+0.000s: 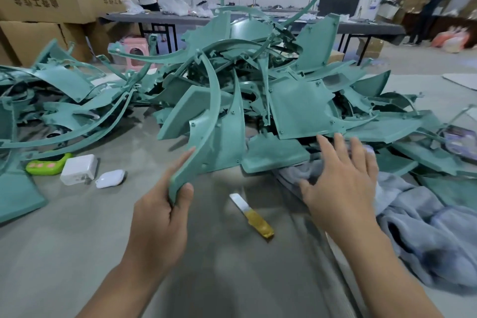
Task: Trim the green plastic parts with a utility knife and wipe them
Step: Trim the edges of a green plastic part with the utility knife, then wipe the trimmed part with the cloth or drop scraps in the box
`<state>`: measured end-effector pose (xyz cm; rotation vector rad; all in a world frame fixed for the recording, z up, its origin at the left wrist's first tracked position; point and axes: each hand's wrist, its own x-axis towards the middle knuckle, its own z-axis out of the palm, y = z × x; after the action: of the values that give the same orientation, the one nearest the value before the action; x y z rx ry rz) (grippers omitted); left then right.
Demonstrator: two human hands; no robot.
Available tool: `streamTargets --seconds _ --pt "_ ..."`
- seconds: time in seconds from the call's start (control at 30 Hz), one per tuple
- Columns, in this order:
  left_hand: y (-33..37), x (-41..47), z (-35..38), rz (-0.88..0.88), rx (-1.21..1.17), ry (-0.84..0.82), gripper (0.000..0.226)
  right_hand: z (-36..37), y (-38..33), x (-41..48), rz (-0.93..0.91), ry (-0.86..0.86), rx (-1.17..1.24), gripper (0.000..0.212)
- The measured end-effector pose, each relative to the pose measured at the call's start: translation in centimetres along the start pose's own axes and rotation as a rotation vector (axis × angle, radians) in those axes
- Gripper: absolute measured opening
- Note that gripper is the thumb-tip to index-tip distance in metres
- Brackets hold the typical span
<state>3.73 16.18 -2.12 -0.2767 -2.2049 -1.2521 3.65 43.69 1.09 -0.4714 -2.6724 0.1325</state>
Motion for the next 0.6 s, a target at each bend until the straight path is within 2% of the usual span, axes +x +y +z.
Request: streamTargets --seconds 0.03,0.07,0.13,0.2,0.33,0.43,0.5,0.6 --pt "0.0 0.1 0.1 0.002 0.005 -0.014 0.019 0.1 0.5 0.3 -0.009 -0.073 -0.113 0.079" --pt "0.1 0.1 0.2 0.004 0.015 -0.032 0.015 0.3 0.8 0.3 -0.017 -0.089 -0.16 0.067" --pt "0.0 0.2 0.4 0.006 0.026 -0.058 0.014 0.5 0.8 0.6 -0.032 0.007 -0.104 0.032" --pt "-0.3 0.1 0.6 0.007 0.017 -0.077 0.015 0.2 0.6 0.6 -0.042 0.174 0.072 0.014" --pt "-0.8 0.2 0.8 -0.04 -0.042 -0.102 0.014 -2.7 0.8 0.6 0.018 0.615 0.586 0.017" --pt "-1.1 0.3 0.9 -0.114 -0.126 -0.07 0.025 -5.2 0.0 0.8 0.084 0.7 0.964 0.022" --pt "-1.2 0.4 1.1 -0.154 -0.168 -0.071 0.028 -6.2 -1.3 0.4 0.038 0.68 0.992 0.026" --pt "-0.8 0.3 1.1 -0.179 -0.223 -0.081 0.018 -6.5 -3.5 -0.5 -0.146 0.647 0.8 0.032"
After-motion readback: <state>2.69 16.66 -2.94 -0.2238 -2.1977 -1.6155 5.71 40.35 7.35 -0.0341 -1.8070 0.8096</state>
